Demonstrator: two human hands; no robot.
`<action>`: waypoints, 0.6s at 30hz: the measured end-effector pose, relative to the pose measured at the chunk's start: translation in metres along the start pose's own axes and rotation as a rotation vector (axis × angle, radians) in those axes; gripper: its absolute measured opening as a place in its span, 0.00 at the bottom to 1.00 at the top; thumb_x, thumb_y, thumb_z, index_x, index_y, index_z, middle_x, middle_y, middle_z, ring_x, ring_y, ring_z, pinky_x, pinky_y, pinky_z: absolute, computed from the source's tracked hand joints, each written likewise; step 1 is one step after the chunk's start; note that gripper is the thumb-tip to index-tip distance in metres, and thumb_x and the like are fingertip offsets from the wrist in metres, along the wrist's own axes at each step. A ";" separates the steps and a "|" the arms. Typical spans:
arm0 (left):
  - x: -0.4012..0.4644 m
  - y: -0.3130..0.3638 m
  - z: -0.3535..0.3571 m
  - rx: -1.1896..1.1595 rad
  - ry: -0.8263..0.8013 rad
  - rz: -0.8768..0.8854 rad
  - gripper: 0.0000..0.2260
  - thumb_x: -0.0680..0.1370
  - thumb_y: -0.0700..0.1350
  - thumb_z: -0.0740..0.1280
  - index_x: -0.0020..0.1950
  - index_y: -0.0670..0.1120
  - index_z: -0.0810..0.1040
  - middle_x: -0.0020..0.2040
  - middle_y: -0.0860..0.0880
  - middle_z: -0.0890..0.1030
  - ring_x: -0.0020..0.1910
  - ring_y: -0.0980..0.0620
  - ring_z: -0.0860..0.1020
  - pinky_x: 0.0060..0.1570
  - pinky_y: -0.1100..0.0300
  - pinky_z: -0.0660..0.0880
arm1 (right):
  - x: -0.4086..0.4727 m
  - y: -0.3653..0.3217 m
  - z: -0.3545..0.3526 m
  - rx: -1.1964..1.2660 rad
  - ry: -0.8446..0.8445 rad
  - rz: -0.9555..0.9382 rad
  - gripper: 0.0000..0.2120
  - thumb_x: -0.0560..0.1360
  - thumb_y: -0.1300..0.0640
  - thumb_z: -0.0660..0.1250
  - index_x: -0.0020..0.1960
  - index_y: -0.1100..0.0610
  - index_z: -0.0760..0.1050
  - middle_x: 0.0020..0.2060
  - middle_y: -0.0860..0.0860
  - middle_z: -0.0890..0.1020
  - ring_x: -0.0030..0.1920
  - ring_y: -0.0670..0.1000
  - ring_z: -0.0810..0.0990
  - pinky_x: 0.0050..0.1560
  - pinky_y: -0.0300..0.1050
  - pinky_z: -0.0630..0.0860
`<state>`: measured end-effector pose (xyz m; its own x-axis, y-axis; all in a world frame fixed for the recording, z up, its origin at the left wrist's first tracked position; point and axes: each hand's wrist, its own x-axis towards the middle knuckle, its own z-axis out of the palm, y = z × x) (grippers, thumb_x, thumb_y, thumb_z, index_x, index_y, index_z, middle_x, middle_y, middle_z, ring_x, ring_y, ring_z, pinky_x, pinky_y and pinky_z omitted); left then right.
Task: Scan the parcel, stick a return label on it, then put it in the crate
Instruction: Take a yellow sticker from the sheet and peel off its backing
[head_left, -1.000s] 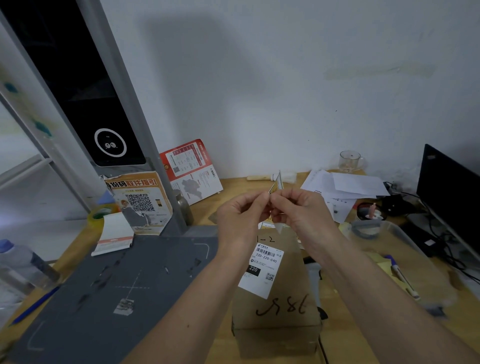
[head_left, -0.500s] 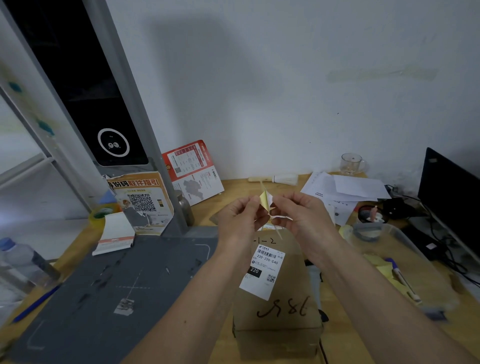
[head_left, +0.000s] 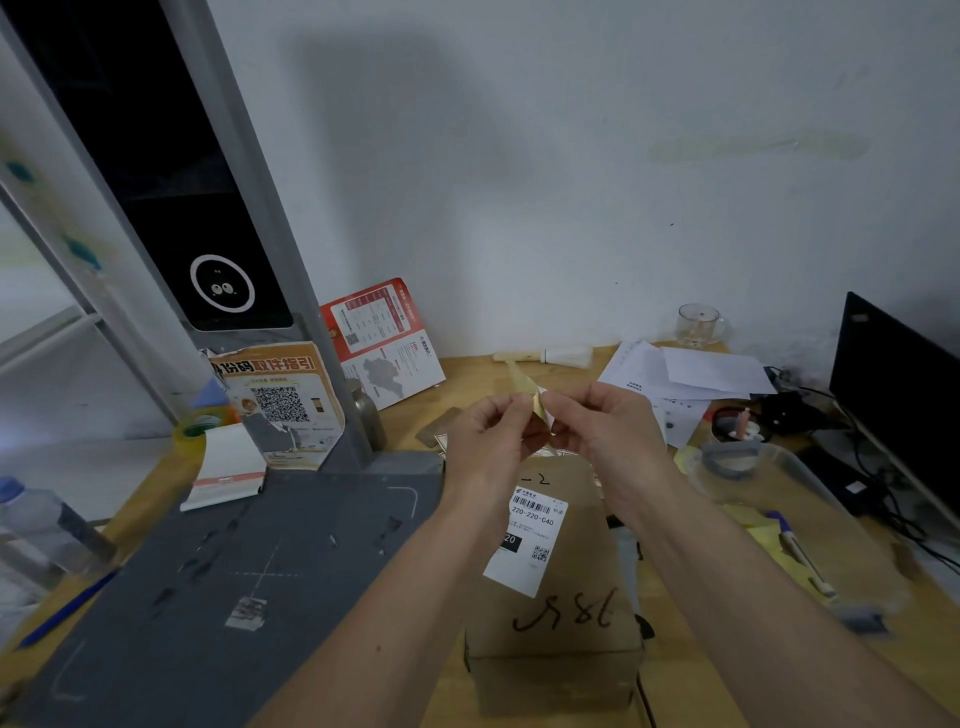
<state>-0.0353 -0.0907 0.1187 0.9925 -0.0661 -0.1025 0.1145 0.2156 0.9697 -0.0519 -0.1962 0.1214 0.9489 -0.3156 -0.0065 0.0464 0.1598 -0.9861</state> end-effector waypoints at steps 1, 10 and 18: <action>0.000 0.000 0.000 -0.016 -0.011 -0.008 0.11 0.77 0.41 0.67 0.49 0.32 0.80 0.39 0.39 0.80 0.43 0.44 0.80 0.56 0.47 0.80 | 0.000 0.000 0.000 0.001 -0.008 -0.002 0.03 0.72 0.65 0.70 0.39 0.62 0.80 0.34 0.56 0.81 0.35 0.50 0.78 0.37 0.40 0.77; 0.002 -0.001 -0.004 0.004 -0.001 -0.032 0.08 0.76 0.41 0.70 0.48 0.35 0.82 0.39 0.44 0.81 0.34 0.54 0.80 0.49 0.56 0.82 | 0.001 0.001 -0.001 0.039 -0.041 0.042 0.02 0.72 0.66 0.70 0.41 0.63 0.80 0.31 0.57 0.77 0.32 0.50 0.76 0.34 0.40 0.76; 0.003 0.003 -0.005 -0.037 0.046 -0.094 0.04 0.75 0.38 0.70 0.41 0.39 0.81 0.37 0.44 0.83 0.39 0.48 0.82 0.54 0.52 0.81 | 0.005 0.005 0.002 0.047 -0.039 0.083 0.03 0.73 0.65 0.69 0.40 0.62 0.78 0.35 0.59 0.78 0.37 0.54 0.77 0.39 0.43 0.77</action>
<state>-0.0321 -0.0855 0.1199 0.9781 -0.0434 -0.2035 0.2079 0.2462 0.9467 -0.0466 -0.1952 0.1162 0.9614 -0.2629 -0.0810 -0.0197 0.2276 -0.9735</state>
